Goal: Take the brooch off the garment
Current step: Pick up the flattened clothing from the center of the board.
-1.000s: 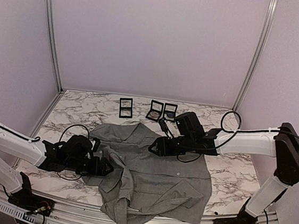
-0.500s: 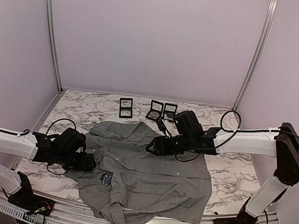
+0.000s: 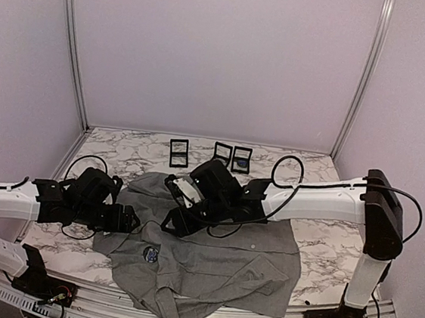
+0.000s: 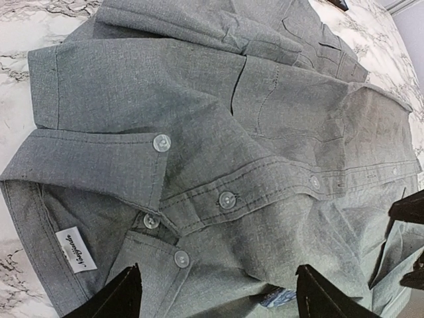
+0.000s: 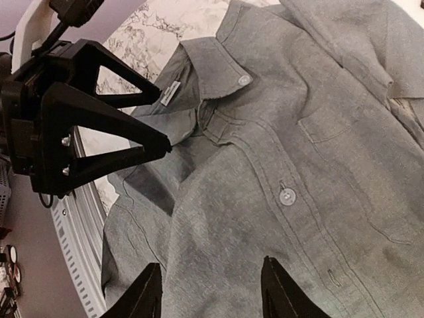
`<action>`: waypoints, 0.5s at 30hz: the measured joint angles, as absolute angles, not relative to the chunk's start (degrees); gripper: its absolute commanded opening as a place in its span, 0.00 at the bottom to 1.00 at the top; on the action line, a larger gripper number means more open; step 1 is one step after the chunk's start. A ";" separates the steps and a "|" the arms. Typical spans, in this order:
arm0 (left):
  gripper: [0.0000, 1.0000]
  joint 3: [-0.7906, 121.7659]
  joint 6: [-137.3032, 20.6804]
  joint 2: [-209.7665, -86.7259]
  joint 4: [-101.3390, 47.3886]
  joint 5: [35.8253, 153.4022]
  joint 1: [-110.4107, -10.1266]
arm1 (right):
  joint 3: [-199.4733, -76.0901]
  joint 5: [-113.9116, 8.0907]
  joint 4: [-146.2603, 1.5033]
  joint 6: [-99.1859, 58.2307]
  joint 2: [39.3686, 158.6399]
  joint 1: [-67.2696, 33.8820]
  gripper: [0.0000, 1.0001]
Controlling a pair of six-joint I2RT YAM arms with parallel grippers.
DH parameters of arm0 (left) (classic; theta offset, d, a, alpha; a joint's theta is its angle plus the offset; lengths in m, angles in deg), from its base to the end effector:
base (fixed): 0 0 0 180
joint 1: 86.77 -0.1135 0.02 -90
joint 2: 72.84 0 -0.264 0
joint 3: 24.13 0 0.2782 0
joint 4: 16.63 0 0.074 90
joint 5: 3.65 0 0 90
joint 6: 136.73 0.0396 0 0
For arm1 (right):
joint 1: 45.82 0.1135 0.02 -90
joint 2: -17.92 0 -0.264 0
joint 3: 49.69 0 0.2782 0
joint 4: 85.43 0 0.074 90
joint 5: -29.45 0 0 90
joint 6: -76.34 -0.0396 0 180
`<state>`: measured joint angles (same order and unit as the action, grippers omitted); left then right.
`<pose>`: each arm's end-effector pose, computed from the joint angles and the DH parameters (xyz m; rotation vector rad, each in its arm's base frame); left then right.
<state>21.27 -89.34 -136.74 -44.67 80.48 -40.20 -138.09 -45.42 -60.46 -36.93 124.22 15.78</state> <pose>0.1718 -0.1756 0.1800 0.0349 2.4669 -0.6001 0.2007 0.3929 0.2050 -0.9671 2.3370 0.9906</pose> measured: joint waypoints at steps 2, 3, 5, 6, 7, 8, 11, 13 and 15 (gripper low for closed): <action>0.83 21.27 -89.63 -135.60 -44.89 80.99 -40.20 | -141.15 -46.18 -58.34 -35.77 127.02 17.29 0.50; 0.83 21.27 -89.80 -135.10 -44.94 81.18 -40.20 | -142.35 -46.73 -57.47 -35.31 128.09 17.84 0.50; 0.83 21.25 -90.11 -134.01 -45.02 81.47 -40.20 | -145.30 -48.13 -55.46 -34.15 130.56 19.08 0.50; 0.83 21.20 -90.26 -133.50 -45.09 81.73 -40.20 | -146.53 -48.76 -54.43 -33.54 131.59 19.61 0.50; 0.83 21.11 -90.50 -133.13 -45.13 81.95 -40.20 | -147.58 -49.39 -53.60 -33.08 132.49 20.05 0.50; 0.83 20.92 -90.76 -132.76 -45.15 82.30 -40.20 | -148.19 -49.77 -53.05 -32.82 133.05 20.29 0.50; 0.83 19.93 -91.83 -131.78 -45.20 83.52 -40.20 | -149.28 -50.86 -50.95 -31.77 134.21 20.88 0.51; 0.82 19.19 -92.77 -131.25 -45.22 84.48 -39.98 | -149.56 -51.12 -49.79 -31.25 134.67 21.14 0.50; 0.82 18.80 -93.56 -131.01 -45.24 85.93 -39.83 | -149.67 -51.16 -48.83 -30.74 135.02 21.29 0.50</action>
<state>18.80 -93.56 -131.01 -45.24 85.93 -39.83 -149.67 -51.16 -48.83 -30.74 135.02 21.29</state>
